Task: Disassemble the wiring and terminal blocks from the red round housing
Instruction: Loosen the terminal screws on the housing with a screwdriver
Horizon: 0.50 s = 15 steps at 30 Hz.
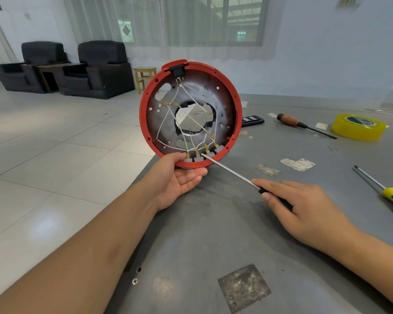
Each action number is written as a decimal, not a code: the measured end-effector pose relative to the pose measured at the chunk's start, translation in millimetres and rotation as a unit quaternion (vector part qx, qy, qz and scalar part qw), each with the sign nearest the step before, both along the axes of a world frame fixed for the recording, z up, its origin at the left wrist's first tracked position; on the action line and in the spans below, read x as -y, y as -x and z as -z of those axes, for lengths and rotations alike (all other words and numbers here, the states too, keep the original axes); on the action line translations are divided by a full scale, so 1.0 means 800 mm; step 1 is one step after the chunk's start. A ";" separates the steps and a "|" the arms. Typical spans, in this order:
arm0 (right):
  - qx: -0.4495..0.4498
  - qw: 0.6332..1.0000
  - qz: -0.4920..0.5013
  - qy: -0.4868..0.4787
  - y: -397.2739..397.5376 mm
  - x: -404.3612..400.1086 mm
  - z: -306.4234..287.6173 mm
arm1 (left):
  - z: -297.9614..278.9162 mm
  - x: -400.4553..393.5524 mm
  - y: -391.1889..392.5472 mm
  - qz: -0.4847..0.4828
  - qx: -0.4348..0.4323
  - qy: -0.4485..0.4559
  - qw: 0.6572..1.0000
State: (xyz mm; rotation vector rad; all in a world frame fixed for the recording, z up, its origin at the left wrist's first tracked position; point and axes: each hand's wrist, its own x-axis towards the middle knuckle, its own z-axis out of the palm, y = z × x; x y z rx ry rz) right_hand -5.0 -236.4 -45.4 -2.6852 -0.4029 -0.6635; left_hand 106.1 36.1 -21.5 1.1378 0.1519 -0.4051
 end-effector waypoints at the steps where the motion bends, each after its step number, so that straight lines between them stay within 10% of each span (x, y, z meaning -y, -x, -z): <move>1: 0.004 1.000 0.001 0.004 0.001 0.000 0.001 | 0.000 0.000 0.000 0.005 0.003 -0.006 1.000; 15: -0.015 0.996 0.021 0.088 0.007 -0.010 -0.006 | -0.016 -0.011 -0.001 0.074 -0.028 -0.037 0.996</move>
